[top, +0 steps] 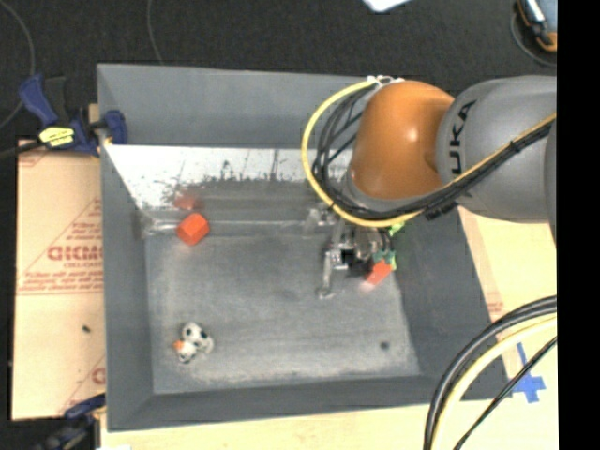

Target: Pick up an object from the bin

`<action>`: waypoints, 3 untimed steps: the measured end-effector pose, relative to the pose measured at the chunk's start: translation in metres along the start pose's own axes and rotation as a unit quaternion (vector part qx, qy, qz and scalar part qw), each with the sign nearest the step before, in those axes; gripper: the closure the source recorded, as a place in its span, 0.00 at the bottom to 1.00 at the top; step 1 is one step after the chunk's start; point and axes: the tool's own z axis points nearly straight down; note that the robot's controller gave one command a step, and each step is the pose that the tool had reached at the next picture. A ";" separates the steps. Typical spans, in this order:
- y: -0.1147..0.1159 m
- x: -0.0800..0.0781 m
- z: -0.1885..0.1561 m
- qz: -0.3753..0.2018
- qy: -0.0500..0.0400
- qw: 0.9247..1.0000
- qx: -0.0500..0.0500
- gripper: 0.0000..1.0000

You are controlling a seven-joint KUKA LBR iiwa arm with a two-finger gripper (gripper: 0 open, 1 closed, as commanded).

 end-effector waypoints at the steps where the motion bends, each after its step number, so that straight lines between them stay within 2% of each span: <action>1: -0.025 0.006 -0.003 -0.068 0.000 0.998 -0.002 0.00; 2: -0.093 -0.038 0.005 -0.071 -0.005 0.997 0.002 0.00; 3: -0.126 -0.004 0.057 -0.098 -0.004 0.995 -0.001 0.00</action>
Offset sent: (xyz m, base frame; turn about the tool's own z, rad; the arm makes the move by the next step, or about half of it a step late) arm 0.0382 -0.0851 -0.0057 -0.1507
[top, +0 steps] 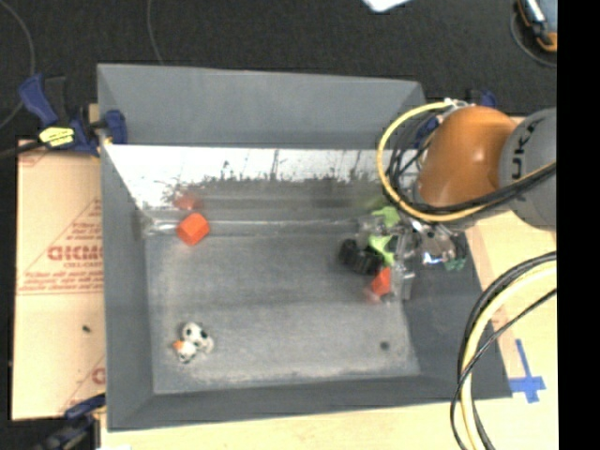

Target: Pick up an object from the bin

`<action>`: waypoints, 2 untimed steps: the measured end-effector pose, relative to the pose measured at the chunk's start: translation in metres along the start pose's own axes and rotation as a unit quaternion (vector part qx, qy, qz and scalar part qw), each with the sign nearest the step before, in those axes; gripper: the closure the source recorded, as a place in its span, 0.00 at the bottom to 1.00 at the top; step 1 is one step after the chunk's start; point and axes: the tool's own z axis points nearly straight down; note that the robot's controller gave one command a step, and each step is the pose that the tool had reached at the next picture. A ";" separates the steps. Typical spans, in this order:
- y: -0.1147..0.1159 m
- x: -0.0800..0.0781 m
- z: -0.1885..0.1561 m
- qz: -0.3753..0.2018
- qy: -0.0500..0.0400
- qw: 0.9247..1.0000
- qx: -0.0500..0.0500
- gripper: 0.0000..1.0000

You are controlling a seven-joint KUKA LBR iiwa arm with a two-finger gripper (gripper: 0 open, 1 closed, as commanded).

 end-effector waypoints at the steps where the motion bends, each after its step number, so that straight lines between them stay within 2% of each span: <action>1: -0.002 -0.036 0.018 -0.142 -0.005 0.990 0.005 1.00; 2: -0.002 -0.036 0.018 -0.142 -0.005 0.990 0.005 1.00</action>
Offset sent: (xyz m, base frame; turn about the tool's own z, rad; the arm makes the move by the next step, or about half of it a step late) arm 0.0000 0.0000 0.0000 0.0000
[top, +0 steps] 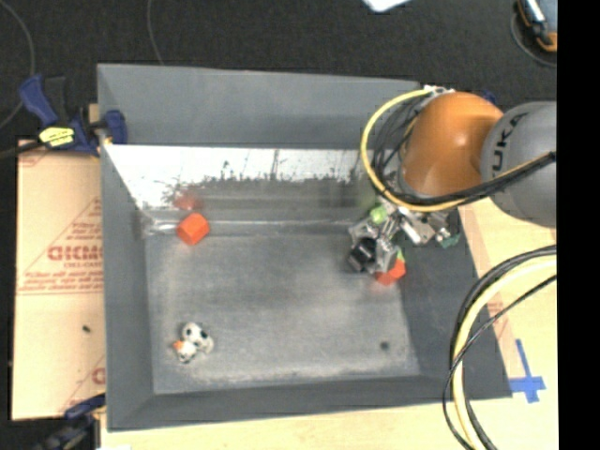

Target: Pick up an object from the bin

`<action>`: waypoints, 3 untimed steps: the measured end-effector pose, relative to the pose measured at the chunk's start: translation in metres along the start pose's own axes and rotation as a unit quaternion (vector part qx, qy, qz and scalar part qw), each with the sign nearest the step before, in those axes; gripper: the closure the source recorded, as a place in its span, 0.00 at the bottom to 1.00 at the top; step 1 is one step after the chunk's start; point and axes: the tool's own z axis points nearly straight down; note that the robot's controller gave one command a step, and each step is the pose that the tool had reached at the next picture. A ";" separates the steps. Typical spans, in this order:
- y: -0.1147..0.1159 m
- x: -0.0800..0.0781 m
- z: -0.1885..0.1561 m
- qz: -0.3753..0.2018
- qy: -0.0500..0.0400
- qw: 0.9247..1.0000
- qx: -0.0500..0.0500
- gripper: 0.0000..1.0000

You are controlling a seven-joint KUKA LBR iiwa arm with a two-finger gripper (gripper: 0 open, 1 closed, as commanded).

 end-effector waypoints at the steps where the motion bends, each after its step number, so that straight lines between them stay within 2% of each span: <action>1: -0.012 -0.008 0.003 0.054 -0.006 0.999 0.003 1.00; 2: -0.015 0.007 0.003 0.008 -0.012 1.000 0.005 1.00; 3: -0.012 0.006 -0.064 0.007 -0.003 1.000 0.001 1.00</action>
Offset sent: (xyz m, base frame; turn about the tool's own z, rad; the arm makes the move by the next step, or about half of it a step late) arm -0.0056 -0.0179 -0.0124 0.0134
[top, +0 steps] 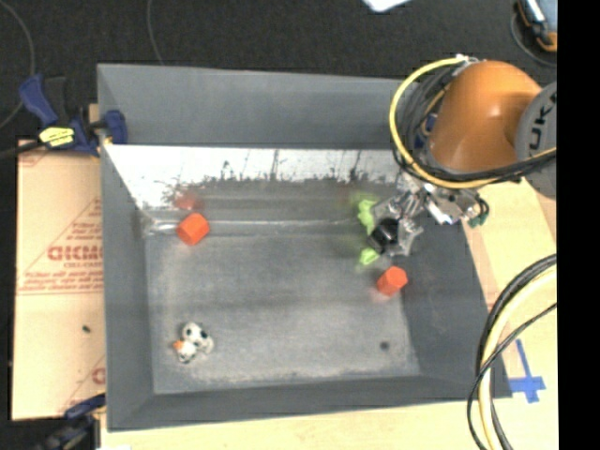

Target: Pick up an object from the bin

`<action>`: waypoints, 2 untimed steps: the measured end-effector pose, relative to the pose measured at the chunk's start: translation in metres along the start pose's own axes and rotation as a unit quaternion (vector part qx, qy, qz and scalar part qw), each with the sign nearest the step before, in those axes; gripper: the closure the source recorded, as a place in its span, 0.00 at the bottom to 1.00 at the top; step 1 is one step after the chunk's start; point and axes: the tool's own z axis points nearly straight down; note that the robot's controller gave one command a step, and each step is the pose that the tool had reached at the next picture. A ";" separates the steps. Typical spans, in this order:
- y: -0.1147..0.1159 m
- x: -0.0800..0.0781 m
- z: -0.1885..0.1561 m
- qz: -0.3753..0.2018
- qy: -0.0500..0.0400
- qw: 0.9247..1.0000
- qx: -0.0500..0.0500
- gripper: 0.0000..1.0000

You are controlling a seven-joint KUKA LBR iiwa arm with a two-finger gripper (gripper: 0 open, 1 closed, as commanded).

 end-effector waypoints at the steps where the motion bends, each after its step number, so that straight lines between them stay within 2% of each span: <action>1: -0.010 -0.003 -0.045 -0.056 -0.012 0.998 0.007 1.00; 2: -0.002 -0.010 -0.063 -0.042 -0.003 0.999 0.002 1.00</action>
Offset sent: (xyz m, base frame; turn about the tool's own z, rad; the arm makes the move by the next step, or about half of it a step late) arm 0.0062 0.0057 0.0648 -0.0801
